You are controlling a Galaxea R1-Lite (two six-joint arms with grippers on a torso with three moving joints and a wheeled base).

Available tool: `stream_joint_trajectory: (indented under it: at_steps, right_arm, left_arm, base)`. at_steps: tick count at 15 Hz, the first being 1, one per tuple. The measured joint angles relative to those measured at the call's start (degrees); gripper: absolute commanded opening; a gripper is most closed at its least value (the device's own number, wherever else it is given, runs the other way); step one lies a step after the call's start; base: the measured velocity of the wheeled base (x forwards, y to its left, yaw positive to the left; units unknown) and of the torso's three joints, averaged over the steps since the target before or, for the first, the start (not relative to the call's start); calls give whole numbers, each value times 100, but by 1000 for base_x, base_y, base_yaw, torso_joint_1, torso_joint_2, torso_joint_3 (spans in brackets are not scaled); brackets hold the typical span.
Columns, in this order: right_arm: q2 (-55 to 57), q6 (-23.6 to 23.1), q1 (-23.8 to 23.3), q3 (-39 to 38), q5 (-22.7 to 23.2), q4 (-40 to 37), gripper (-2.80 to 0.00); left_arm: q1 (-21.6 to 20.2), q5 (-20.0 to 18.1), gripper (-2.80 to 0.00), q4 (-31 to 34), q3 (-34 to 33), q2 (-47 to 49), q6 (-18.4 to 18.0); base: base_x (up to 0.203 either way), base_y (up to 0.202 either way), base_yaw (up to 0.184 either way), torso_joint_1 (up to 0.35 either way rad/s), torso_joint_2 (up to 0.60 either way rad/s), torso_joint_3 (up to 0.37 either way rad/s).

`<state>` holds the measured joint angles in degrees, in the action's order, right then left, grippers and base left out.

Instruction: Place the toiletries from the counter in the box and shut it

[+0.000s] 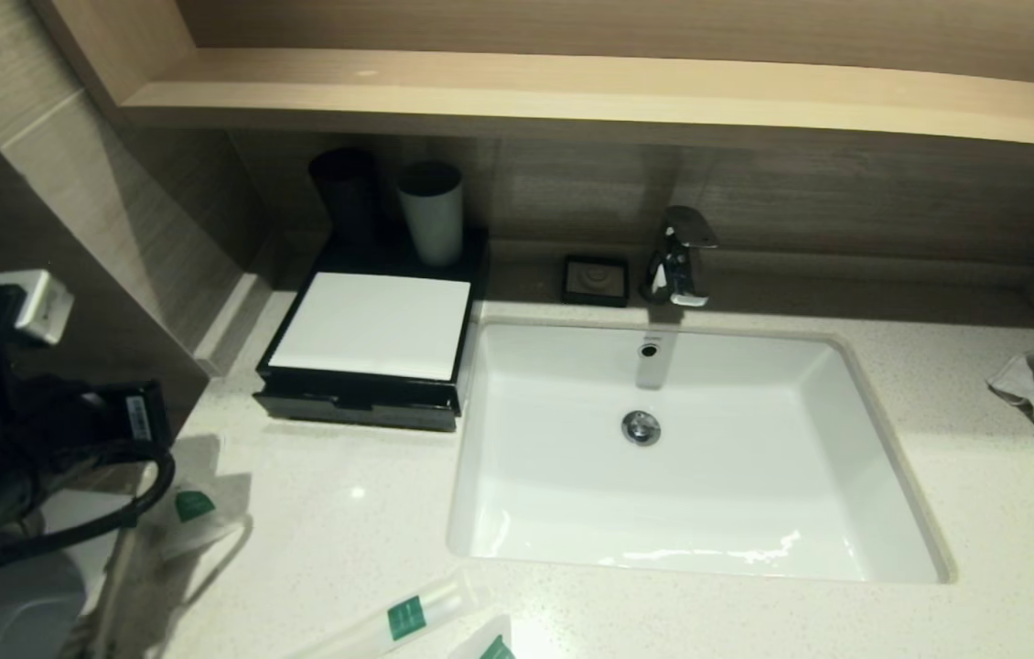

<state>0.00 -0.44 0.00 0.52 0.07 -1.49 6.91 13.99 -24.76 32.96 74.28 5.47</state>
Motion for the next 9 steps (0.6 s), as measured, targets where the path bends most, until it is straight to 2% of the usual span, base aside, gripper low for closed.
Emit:
stream_joint_trajectory:
  at_steps: [1, 4, 9]
  right_arm:
    - [0, 0, 0, 0, 2, -1, -280]
    - [0, 2, 0, 0, 0, 1, -280]
    - [0, 3, 0, 0, -1, 0, -280]
  left_arm:
    - [-33, 9, -280, 72, -15, 51, 123]
    - [-68, -7, -280, 432, -212, 115, 179]
    - [-69, -17, -280, 541, -477, 155, 302]
  base:
    - [0, 0, 0, 0, 0, 0]
    - [0, 0, 0, 0, 0, 0]
    - [0, 0, 0, 0, 0, 0]
